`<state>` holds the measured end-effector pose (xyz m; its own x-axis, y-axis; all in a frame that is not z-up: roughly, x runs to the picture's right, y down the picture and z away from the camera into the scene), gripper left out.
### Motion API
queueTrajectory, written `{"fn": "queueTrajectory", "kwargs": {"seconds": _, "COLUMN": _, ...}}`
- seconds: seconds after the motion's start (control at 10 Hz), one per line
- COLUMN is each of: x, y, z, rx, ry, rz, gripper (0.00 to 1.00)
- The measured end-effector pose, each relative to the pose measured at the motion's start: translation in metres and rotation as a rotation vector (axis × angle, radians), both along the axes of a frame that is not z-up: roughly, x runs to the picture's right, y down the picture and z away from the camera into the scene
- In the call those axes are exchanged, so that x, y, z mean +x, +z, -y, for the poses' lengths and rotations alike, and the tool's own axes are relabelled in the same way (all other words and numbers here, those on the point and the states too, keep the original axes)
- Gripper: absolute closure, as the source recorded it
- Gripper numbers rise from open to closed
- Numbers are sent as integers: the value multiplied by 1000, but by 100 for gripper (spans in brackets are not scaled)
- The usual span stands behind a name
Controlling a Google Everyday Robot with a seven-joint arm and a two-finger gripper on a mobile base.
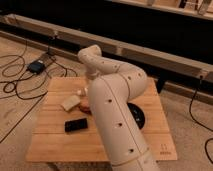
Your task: Stand the bottle upright
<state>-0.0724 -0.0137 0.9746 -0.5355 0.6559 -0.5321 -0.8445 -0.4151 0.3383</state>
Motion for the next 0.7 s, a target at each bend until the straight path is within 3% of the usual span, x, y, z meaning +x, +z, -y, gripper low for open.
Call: {"fn": "queueTrajectory", "kwargs": {"seconds": 0.7, "x": -9, "y": -5, "z": -9, "rx": -43, "ry": 19, "rz": -18, "gripper": 35}}
